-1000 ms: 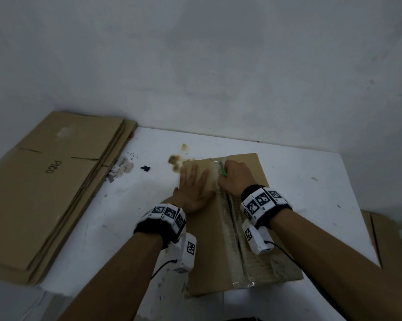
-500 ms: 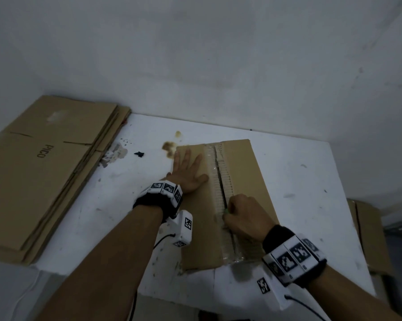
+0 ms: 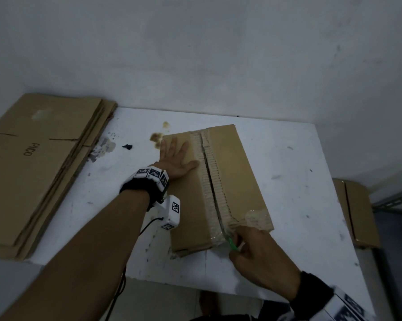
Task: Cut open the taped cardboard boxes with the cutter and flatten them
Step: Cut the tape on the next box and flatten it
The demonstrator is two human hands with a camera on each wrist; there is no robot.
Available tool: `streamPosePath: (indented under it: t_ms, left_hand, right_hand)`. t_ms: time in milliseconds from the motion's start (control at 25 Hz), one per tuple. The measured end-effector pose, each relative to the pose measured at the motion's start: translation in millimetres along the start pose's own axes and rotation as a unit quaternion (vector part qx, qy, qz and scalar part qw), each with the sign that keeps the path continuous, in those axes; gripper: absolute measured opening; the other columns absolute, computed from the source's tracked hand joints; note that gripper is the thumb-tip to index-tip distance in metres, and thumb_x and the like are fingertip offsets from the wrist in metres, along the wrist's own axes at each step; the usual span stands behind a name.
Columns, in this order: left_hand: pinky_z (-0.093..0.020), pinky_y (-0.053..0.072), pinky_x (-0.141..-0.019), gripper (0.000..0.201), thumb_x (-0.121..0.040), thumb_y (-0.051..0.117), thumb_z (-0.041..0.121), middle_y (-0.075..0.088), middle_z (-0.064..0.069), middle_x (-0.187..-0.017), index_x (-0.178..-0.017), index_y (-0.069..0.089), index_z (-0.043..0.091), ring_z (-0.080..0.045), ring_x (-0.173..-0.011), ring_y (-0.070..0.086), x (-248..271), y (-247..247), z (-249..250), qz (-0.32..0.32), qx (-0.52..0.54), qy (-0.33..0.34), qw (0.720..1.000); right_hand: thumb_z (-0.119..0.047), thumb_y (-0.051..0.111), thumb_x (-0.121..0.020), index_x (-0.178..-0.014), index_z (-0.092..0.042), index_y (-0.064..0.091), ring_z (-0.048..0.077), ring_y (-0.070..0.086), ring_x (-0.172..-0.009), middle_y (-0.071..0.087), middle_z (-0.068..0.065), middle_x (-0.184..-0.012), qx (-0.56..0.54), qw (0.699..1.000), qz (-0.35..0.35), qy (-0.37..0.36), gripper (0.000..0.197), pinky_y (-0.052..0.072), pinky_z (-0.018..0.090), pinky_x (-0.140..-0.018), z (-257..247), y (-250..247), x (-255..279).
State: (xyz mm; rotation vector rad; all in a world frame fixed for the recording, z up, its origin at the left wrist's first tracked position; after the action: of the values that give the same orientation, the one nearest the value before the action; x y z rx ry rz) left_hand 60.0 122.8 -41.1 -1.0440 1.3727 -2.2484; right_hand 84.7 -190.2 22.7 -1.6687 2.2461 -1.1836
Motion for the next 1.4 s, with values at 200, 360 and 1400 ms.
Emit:
streamPosePath:
  t_ms: [200,360,1400]
  left_hand:
    - [-0.06,-0.007,-0.12,0.127,-0.06,0.044,0.093,-0.034,0.003,-0.16,-0.155,-0.017,0.036,-0.028,-0.145,-0.035,19.9,-6.0,7.3,-0.025,0.03,-0.025,0.999]
    - [-0.068,-0.007,-0.116,0.137,-0.046,0.041,0.1,-0.036,0.007,-0.159,-0.153,-0.02,0.041,-0.026,-0.146,-0.033,30.0,-6.5,16.5,-0.024,0.008,-0.045,0.999]
    - [-0.06,0.016,-0.12,0.134,-0.064,0.085,0.06,-0.031,-0.01,-0.16,-0.153,-0.014,0.047,-0.047,-0.149,-0.005,11.9,-24.0,54.3,-0.111,-0.078,0.064,0.989]
  right_hand:
    - [-0.012,0.06,-0.082,-0.081,-0.003,0.053,0.004,0.048,-0.048,0.042,-0.006,-0.051,-0.011,1.0,-0.019,0.009,0.012,0.027,0.017,-0.045,-2.8,-4.1,14.0]
    - [-0.014,0.06,-0.086,-0.082,-0.005,0.059,0.007,0.044,-0.033,0.059,0.0,-0.05,-0.075,0.994,-0.067,0.052,0.01,0.037,0.023,-0.039,-12.5,-31.6,25.3]
    - [-0.025,0.041,-0.107,-0.106,-0.005,0.044,0.03,0.064,-0.066,0.072,0.021,-0.091,-0.317,0.942,-0.071,0.088,0.02,0.055,0.047,-0.069,24.1,-34.5,-61.6]
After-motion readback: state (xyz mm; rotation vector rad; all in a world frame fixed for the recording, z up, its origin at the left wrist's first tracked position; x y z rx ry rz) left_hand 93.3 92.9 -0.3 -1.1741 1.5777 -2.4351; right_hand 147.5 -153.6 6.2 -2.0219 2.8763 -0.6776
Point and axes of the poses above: each hand's wrist, its own x-axis away from the middle knuckle, its own y-axis out of the palm, z = x × y, the point moved 3 cm from there along -x, towards the middle knuckle
